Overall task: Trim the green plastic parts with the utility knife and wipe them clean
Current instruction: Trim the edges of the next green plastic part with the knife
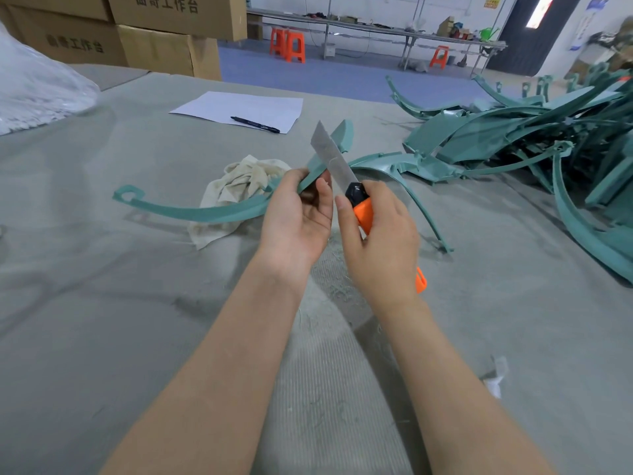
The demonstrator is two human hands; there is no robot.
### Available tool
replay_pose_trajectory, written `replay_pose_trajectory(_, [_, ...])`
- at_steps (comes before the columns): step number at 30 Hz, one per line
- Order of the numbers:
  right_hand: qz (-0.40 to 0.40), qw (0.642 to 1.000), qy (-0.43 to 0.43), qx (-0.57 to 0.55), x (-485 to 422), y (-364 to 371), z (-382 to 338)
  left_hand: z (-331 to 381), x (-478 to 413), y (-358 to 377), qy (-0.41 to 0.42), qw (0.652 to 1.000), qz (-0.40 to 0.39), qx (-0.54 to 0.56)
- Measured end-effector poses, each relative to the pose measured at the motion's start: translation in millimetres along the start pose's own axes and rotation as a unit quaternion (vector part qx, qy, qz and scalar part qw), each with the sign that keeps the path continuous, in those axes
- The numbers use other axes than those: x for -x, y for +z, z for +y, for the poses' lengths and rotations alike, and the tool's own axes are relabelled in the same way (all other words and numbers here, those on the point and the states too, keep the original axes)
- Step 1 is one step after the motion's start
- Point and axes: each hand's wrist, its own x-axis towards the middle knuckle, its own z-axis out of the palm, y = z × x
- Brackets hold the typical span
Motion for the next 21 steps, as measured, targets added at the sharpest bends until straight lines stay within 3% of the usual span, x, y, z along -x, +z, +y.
replay_pose_trajectory(21, [0.015, 0.999, 0.045, 0.021, -5.4, 4.1, 4.8, -0.7, 2.3, 0.4, 0.015, 0.998, 0.058, 0.015])
